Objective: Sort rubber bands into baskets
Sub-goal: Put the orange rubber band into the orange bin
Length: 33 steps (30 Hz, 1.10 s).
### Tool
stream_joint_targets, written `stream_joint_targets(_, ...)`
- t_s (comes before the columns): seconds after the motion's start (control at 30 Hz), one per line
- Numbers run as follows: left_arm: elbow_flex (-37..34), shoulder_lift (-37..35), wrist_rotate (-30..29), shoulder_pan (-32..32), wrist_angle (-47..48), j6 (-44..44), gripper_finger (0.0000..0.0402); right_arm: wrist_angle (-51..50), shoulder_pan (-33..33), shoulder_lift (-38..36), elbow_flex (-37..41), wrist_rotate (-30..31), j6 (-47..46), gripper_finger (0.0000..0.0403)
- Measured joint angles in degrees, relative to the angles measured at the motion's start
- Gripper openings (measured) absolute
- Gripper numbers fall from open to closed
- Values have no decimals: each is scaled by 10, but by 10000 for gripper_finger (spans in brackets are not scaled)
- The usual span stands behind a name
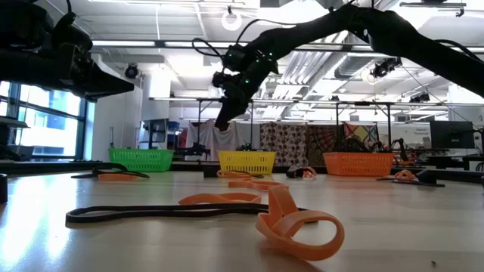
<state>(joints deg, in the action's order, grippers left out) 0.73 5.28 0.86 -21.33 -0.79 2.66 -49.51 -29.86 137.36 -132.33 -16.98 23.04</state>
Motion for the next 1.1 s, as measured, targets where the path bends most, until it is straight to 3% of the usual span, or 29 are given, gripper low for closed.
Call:
stream_joint_targets(0.6,0,0,0,0,0,10,0,32,71,-1,0,130,-167,0)
stream_joint_targets(0.83,0,0,0,0,0,11,0,64,108,-2,0,181,-198,0)
stream_joint_targets(1.1,0,0,0,0,0,15,0,82,136,-2,0,198,-217,0)
